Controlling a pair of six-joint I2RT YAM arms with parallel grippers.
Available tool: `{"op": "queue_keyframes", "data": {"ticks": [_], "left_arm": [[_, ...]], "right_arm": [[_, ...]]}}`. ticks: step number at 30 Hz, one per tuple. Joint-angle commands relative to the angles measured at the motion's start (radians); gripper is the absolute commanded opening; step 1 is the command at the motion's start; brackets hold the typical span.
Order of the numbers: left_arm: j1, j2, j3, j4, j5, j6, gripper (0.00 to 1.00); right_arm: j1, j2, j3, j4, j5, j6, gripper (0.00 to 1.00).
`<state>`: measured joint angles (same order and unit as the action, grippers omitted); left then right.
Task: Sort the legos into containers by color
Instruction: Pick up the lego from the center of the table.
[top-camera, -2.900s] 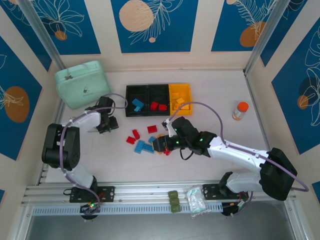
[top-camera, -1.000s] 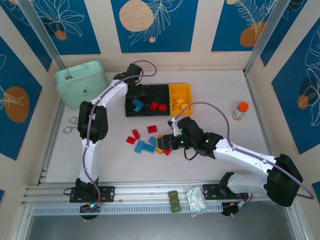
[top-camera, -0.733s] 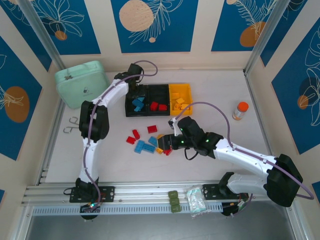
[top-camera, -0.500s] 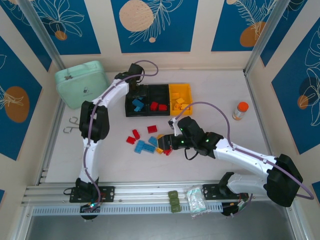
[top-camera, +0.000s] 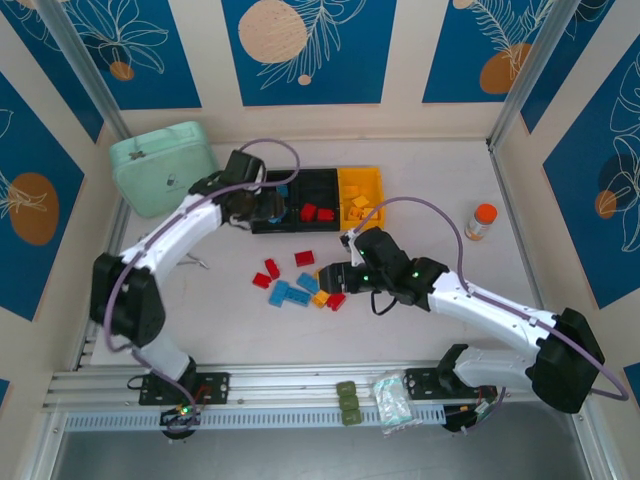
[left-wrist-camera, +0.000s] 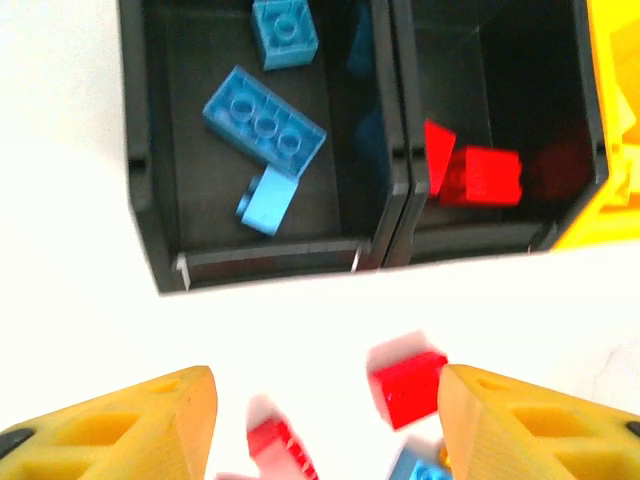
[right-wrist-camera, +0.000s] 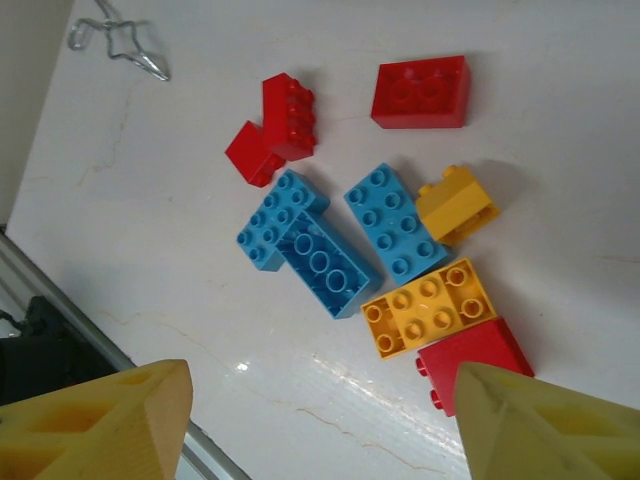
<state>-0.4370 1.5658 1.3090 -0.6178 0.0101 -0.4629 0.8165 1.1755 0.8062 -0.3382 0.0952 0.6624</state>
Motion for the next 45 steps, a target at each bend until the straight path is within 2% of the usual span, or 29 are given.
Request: {"op": "queue_keyframes", "data": {"ticks": [1,6,13,21,33,45], "left_arm": [[-0.004,-0.115,-0.142,0.026,0.039,-0.003,0.61],[-0.003,-0.325,-0.349,0.042,0.077,-0.039,0.64],[-0.003,-0.59,-0.612,0.068,0.152,-0.143,0.7],[-0.003,-0.805,-0.846,0.159,0.229,-0.296,0.74],[-0.003,-0.799,-0.878,0.17,0.234,-0.301,0.74],[-0.003,-0.769,-0.901,0.208,0.24,-0.319,0.74]], "right_arm": [[-0.009,0.051,0.072,-0.067,0.047,0.006,0.71],[-0.017,0.197,0.173,-0.134,0.064,0.011,0.72],[-0.014,0.414,0.343,-0.187,0.106,-0.004,0.8],[-0.008,0.671,0.567,-0.279,0.158,-0.043,0.8],[0.001,0.898,0.739,-0.353,0.213,-0.056,0.76],[0.009,0.89,0.739,-0.353,0.223,-0.078,0.5]]}}
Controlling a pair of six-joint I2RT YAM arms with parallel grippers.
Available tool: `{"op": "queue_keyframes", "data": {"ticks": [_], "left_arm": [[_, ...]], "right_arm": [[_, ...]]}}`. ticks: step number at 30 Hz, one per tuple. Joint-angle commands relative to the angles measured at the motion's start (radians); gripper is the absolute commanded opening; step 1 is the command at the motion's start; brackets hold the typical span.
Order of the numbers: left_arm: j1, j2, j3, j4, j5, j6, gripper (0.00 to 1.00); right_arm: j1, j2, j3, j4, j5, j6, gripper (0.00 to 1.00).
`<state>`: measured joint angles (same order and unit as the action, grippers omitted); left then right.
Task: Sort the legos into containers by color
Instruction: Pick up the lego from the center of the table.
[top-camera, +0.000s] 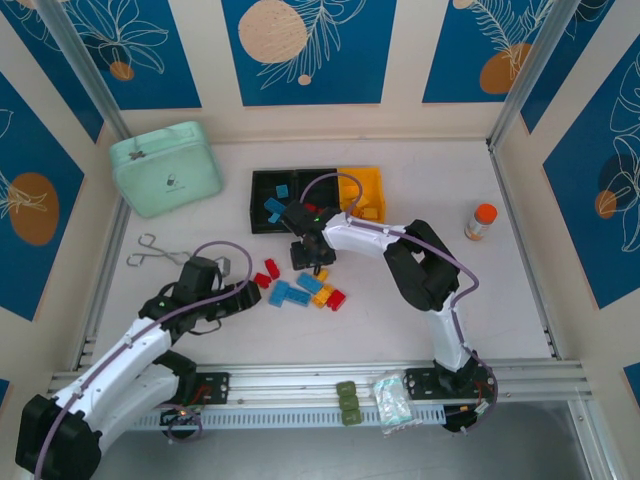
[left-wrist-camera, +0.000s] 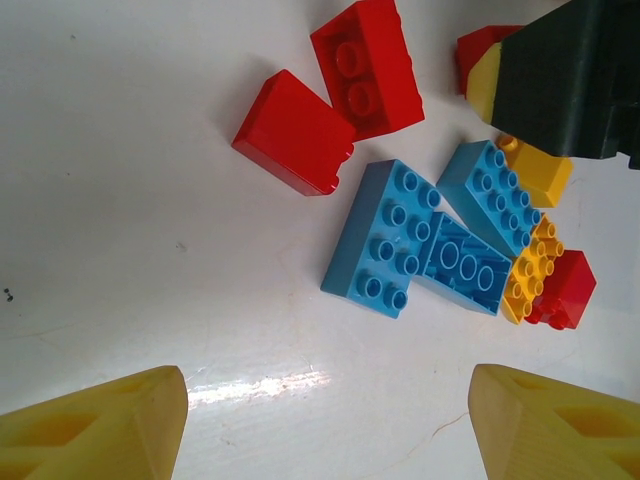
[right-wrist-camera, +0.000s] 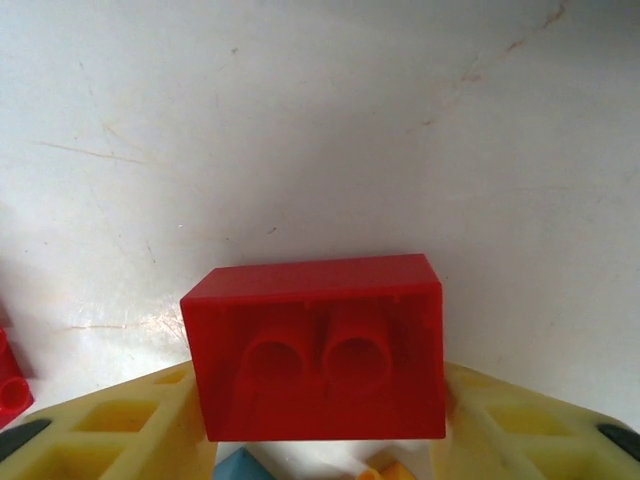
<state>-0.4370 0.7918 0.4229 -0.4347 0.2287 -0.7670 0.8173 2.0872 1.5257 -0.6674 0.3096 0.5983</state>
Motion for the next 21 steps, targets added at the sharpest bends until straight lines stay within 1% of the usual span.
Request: {"op": "queue_keyframes", "data": {"ticks": [1,9,13,17,21], "left_arm": [[-0.003,0.009,-0.015,0.03,0.023,-0.017,0.74],[-0.005,0.049,0.013,0.078,0.056,-0.019,0.74],[-0.008,0.081,0.053,0.098,0.07,-0.009,0.74],[-0.021,0.111,0.096,0.111,0.073,-0.006,0.74],[-0.041,0.129,0.125,0.127,0.075,-0.009,0.74]], "right_arm": [[0.009,-0.031,0.018,-0.026,0.014,-0.015,0.49],[0.005,-0.152,-0.002,-0.06,0.039,-0.036,0.48],[-0.03,-0.198,0.012,-0.078,0.024,-0.05,0.48],[-0.083,-0.202,0.058,-0.087,0.0,-0.066,0.48],[-0.146,-0.153,0.168,-0.121,-0.024,-0.081,0.48]]}}
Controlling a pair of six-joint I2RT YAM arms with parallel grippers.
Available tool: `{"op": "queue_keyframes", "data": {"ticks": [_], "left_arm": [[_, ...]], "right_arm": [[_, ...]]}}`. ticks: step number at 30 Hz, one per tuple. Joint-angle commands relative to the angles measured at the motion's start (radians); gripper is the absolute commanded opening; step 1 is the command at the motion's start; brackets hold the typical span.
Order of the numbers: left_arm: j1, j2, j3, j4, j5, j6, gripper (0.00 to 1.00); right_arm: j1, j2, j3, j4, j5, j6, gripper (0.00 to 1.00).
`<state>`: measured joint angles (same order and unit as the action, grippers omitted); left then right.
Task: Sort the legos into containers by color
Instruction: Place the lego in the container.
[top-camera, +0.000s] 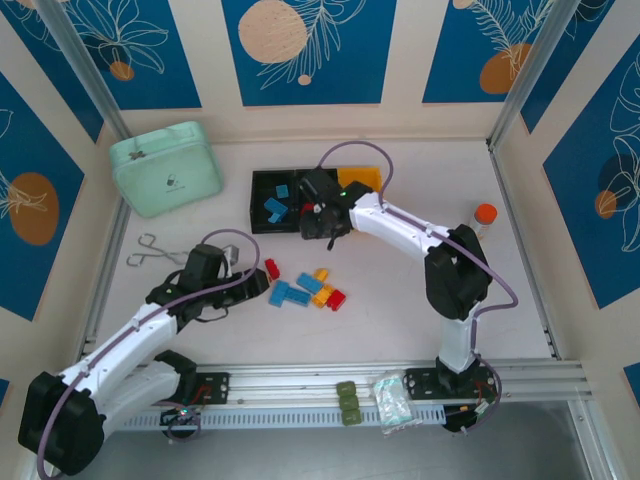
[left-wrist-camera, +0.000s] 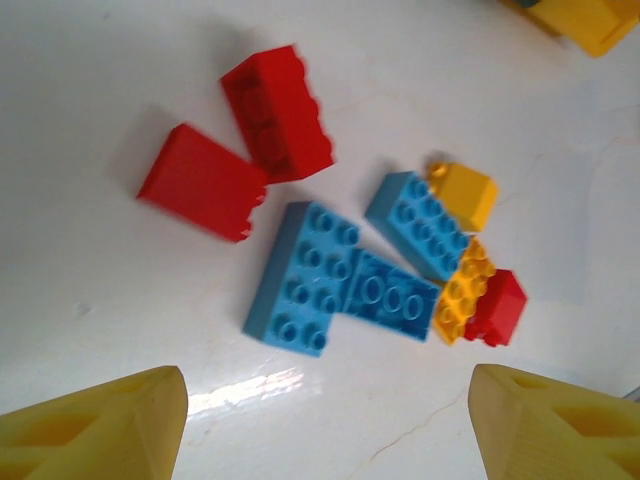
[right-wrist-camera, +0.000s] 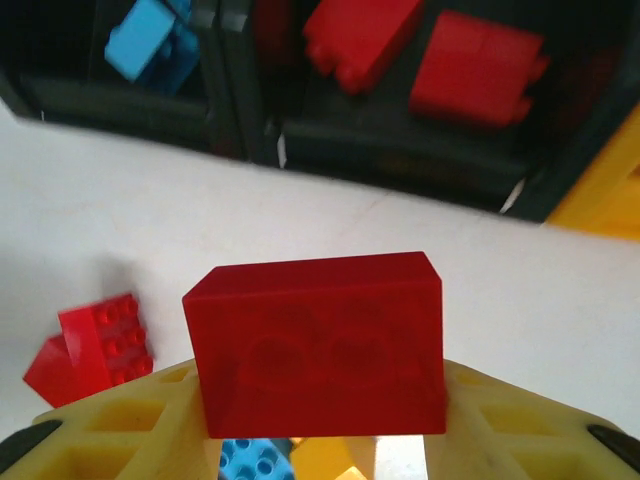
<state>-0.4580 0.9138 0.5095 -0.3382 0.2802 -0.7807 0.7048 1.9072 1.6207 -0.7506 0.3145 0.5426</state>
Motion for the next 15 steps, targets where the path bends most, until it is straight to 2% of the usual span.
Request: {"op": "queue_keyframes", "data": {"ticks": [1,7,15], "left_arm": [[-0.023,0.01,0.045,0.031,0.022,0.002,0.74],[-0.04,0.027,0.048,0.03,0.011,-0.002,0.74],[-0.046,0.017,0.024,0.025,-0.002,-0.012,0.74]], "right_arm": [[-0.047,0.047,0.108,-0.047,-0.037,-0.029,0.48],[-0.11,0.201,0.351,-0.132,-0.041,-0.042,0.48],[-0.145,0.422,0.672,-0.25,-0.072,-0.05,0.49]]}}
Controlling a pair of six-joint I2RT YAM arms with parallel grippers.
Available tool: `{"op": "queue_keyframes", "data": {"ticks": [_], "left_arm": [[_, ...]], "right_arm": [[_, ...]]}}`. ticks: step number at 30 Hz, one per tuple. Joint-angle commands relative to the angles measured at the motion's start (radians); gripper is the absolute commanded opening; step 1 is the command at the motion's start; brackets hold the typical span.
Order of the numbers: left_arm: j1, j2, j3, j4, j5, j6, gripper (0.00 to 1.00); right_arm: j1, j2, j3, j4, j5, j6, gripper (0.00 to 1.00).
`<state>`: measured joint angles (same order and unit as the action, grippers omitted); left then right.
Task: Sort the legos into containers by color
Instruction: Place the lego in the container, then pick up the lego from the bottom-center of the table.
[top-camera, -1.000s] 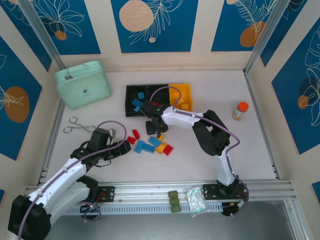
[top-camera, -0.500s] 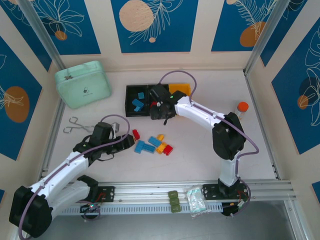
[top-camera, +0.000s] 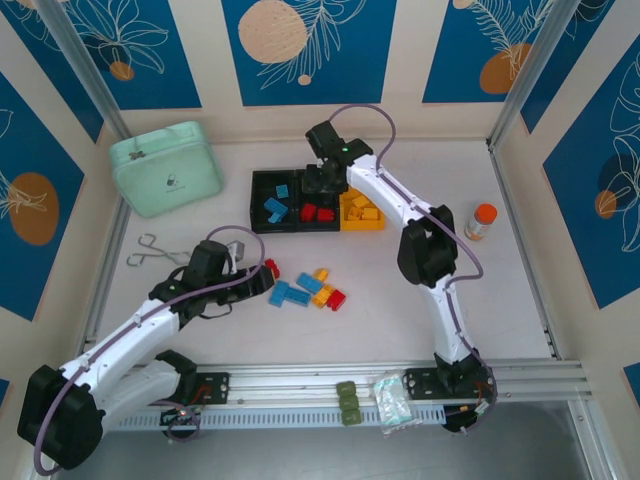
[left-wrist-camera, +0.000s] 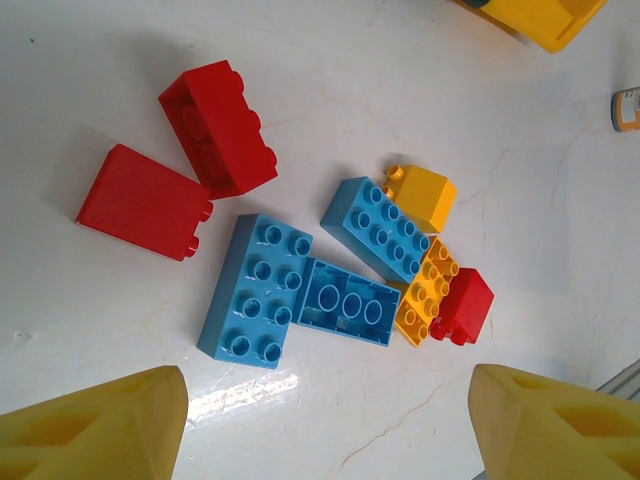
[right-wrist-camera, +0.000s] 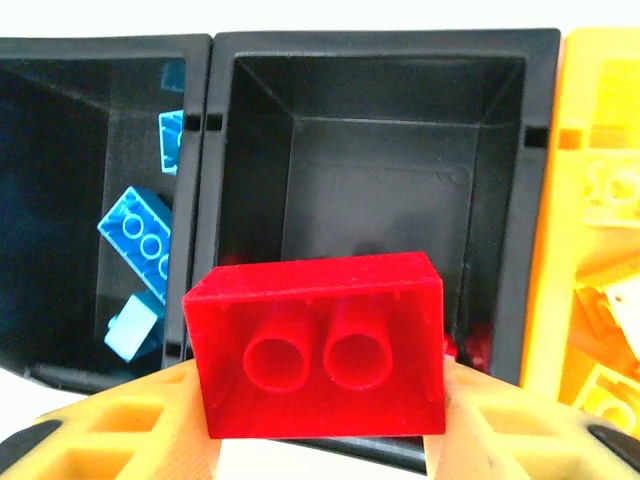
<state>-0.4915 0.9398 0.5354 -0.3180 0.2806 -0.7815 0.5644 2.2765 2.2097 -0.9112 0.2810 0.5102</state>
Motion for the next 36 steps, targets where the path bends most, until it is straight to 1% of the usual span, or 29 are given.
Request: {"op": "queue_keyframes", "data": {"ticks": [1,9,16,19,21,24,30,33,36], "left_arm": [[-0.013,-0.01,-0.005,0.005,-0.003,-0.013,0.74],[-0.014,-0.024,-0.026,0.002,-0.014,-0.022,0.74],[-0.015,-0.021,-0.041,0.013,-0.015,-0.032,0.74],[-0.013,-0.018,-0.042,0.016,-0.015,-0.032,0.74],[-0.015,-0.016,-0.043,0.014,-0.015,-0.032,0.74],[-0.014,-0.016,-0.045,0.016,-0.016,-0.031,0.74],[-0.015,-0.022,-0.042,0.009,-0.024,-0.033,0.74],[-0.015,-0.032,-0.038,-0.005,-0.033,-0.037,0.74],[-0.015,-0.04,-0.03,-0.039,-0.053,-0.036,0.74]], "right_arm": [[-0.007,0.077,0.114,-0.097,-0.041,-0.019,0.49],[-0.023,0.209,0.266,-0.143,-0.065,-0.001,0.49],[-0.027,0.257,0.301,-0.145,-0.075,0.011,0.51],[-0.026,0.268,0.309,-0.146,-0.076,0.013,0.54],[-0.026,0.269,0.313,-0.146,-0.071,0.015,0.57],[-0.024,0.269,0.321,-0.15,-0.068,0.015,0.6],[-0.014,0.24,0.333,-0.16,-0.054,0.007,0.61],[-0.001,0.189,0.311,-0.153,-0.048,-0.005,0.61],[0.018,0.097,0.234,-0.119,-0.042,-0.012,0.6]]}}
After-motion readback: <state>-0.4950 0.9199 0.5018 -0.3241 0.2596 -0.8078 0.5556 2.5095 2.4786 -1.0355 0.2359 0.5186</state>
